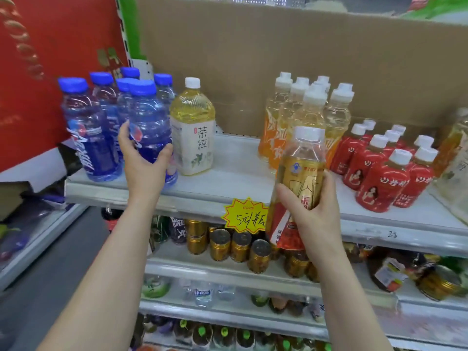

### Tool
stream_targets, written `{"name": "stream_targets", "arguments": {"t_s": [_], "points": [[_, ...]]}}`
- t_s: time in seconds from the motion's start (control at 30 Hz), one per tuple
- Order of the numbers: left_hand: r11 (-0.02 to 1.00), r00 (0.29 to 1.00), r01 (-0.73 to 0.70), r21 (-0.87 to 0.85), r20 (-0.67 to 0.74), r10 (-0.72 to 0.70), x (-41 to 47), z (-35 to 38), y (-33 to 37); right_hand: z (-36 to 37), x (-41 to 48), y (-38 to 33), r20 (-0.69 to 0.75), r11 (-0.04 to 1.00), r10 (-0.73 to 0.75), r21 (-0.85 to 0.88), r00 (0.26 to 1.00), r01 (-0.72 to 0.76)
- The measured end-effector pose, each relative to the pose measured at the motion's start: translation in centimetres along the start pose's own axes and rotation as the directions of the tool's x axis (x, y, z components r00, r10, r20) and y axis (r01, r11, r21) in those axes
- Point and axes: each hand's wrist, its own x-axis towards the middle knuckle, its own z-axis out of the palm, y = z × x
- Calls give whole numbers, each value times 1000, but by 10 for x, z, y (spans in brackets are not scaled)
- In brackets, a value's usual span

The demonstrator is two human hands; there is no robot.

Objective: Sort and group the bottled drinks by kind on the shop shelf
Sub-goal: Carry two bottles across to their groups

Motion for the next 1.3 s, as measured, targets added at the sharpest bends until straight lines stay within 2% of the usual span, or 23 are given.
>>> {"name": "stream_targets", "arguments": {"t_s": [0.13, 0.33, 0.37, 0.43, 0.5, 0.57, 0.67, 0.73, 0.8, 0.9, 0.97, 1.1, 1.2, 1.27, 1.3], "points": [[999, 998, -4, 51, -56, 6, 13, 12, -9, 34, 11, -6, 41, 1000, -18, 2, 999, 18], [994, 980, 67, 86, -190, -50, 11, 33, -12, 53, 19, -6, 69, 999, -40, 7, 997, 39], [993, 976, 33, 112, -218, -8, 7, 34, -11, 53, 20, -5, 67, 999, -39, 1, 997, 39], [968, 949, -155, 200, -243, 202, -5, 37, -5, 51, 20, -2, 46, 999, -30, -11, 998, 31], [895, 897, -382, 232, -140, 420, -11, 46, 9, 48, 22, 1, 20, 999, -25, -25, 999, 25], [839, 871, -480, 255, 23, 491, 0, 62, 28, 44, 22, 2, 10, 999, -24, -39, 1000, 25], [816, 914, -404, 414, 167, 369, 37, 87, 52, 38, 22, 2, 10, 1000, -13, -23, 1000, 13], [809, 951, -301, 505, 221, 216, 61, 99, 59, 35, 23, 5, 8, 1000, -10, -25, 1000, 10], [791, 961, -252, 557, 243, 135, 76, 104, 60, 32, 24, 9, -4, 999, -13, -37, 1000, 13], [828, 931, -322, 459, 310, 190, 79, 104, 57, 29, 25, 12, -9, 1000, 1, -29, 1000, -1], [818, 916, -363, 447, 333, 225, 76, 102, 52, 28, 26, 12, -20, 1000, 8, -24, 1000, -8], [881, 905, -276, 384, 413, 104, 52, 101, 42, 24, 26, 11, -55, 1000, 23, -6, 998, -23], [863, 860, -352, 361, 489, 146, 32, 104, 40, 18, 22, 9, -80, 999, 34, -13, 996, -35], [847, 863, -387, 364, 467, 194, 22, 107, 42, 9, 16, 7, -93, 999, 39, -10, 995, -41], [872, 881, -367, 323, 421, 215, 15, 107, 46, 4, 13, 6, -102, 999, 40, -10, 994, -41]]}}
